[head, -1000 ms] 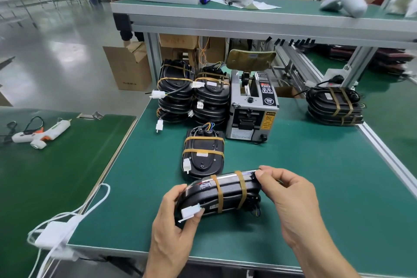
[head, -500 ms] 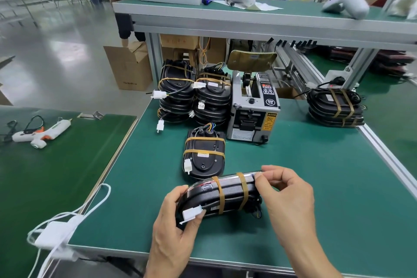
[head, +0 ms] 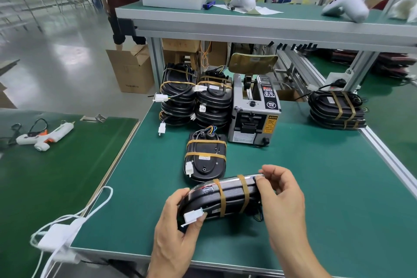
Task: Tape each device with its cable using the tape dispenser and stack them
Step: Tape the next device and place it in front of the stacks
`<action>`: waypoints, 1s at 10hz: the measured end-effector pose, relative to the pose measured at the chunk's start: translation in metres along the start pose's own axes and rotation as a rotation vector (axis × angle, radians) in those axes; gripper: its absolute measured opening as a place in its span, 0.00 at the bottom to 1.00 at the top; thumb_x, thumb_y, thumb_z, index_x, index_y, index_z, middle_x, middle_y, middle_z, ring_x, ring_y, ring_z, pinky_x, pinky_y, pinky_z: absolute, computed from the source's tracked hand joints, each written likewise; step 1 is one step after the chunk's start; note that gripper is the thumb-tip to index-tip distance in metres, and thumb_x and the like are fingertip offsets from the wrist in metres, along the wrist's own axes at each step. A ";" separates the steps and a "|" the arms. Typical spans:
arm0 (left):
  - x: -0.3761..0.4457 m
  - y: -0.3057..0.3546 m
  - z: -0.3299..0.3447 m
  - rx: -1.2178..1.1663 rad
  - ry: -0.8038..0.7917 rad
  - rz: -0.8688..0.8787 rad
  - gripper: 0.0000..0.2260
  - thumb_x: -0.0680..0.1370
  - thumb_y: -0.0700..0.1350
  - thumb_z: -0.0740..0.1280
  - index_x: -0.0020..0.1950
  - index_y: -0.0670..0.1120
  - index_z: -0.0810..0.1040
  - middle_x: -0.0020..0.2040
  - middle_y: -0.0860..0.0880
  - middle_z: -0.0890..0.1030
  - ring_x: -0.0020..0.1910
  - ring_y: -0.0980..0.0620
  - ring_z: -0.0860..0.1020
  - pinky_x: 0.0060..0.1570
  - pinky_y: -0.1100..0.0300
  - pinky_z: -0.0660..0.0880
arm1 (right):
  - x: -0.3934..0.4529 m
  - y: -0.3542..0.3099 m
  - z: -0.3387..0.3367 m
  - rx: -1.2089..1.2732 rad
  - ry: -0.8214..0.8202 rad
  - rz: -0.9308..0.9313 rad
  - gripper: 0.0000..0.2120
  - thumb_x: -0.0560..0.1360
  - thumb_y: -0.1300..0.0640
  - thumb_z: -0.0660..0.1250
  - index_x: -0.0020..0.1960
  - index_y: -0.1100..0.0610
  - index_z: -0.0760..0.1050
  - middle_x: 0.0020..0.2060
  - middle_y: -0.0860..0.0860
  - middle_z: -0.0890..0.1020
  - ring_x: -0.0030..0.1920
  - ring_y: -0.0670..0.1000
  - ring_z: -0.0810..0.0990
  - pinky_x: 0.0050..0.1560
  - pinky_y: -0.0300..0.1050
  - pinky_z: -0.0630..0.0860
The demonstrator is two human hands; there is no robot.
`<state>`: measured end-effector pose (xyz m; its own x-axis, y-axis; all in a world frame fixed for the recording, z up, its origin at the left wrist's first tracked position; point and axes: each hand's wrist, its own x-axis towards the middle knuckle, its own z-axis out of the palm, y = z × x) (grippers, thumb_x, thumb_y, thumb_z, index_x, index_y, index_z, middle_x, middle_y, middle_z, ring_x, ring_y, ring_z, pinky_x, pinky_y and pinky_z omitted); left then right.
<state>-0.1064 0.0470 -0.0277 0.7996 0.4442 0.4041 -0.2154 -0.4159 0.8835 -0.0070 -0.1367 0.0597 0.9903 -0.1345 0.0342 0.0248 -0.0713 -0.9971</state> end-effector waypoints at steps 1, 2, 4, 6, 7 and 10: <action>0.000 -0.001 0.000 0.002 -0.002 0.005 0.24 0.77 0.60 0.72 0.72 0.69 0.72 0.62 0.59 0.84 0.60 0.56 0.84 0.59 0.71 0.75 | 0.000 0.003 0.002 0.001 -0.016 0.013 0.11 0.77 0.53 0.73 0.54 0.38 0.81 0.48 0.41 0.85 0.50 0.43 0.83 0.53 0.47 0.79; 0.000 0.000 0.000 0.009 -0.003 0.004 0.24 0.77 0.60 0.73 0.72 0.68 0.72 0.62 0.60 0.84 0.60 0.56 0.84 0.59 0.72 0.75 | 0.004 0.006 0.001 0.009 -0.026 0.034 0.12 0.77 0.56 0.72 0.52 0.38 0.82 0.46 0.42 0.85 0.47 0.45 0.83 0.51 0.47 0.80; 0.000 -0.003 0.000 0.001 -0.004 0.001 0.24 0.77 0.61 0.73 0.72 0.67 0.72 0.62 0.58 0.84 0.60 0.55 0.85 0.59 0.71 0.76 | 0.004 0.010 -0.003 0.041 -0.063 0.008 0.11 0.80 0.58 0.70 0.51 0.41 0.84 0.45 0.45 0.86 0.45 0.45 0.82 0.47 0.40 0.75; 0.001 -0.001 0.000 0.009 0.005 -0.005 0.23 0.76 0.62 0.72 0.71 0.69 0.72 0.62 0.61 0.84 0.60 0.57 0.84 0.59 0.72 0.75 | 0.011 0.007 -0.012 0.213 -0.001 0.108 0.13 0.86 0.62 0.59 0.59 0.53 0.81 0.48 0.52 0.88 0.45 0.44 0.85 0.50 0.40 0.79; 0.001 -0.001 0.001 0.010 0.013 -0.015 0.23 0.76 0.62 0.72 0.70 0.70 0.72 0.61 0.61 0.84 0.59 0.58 0.85 0.58 0.72 0.75 | 0.002 0.010 -0.016 0.059 -0.108 0.010 0.11 0.86 0.51 0.61 0.59 0.44 0.83 0.53 0.42 0.87 0.54 0.40 0.84 0.58 0.40 0.75; -0.001 0.008 0.000 0.025 0.035 -0.023 0.28 0.72 0.60 0.75 0.69 0.74 0.71 0.62 0.66 0.83 0.60 0.62 0.83 0.59 0.75 0.74 | -0.004 -0.002 -0.017 -0.196 -0.184 -0.030 0.14 0.80 0.44 0.68 0.64 0.41 0.82 0.53 0.31 0.84 0.57 0.33 0.80 0.66 0.46 0.76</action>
<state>-0.1090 0.0429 -0.0208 0.7839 0.4812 0.3924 -0.1829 -0.4250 0.8865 -0.0134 -0.1527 0.0630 0.9981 0.0512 0.0327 0.0452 -0.2649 -0.9632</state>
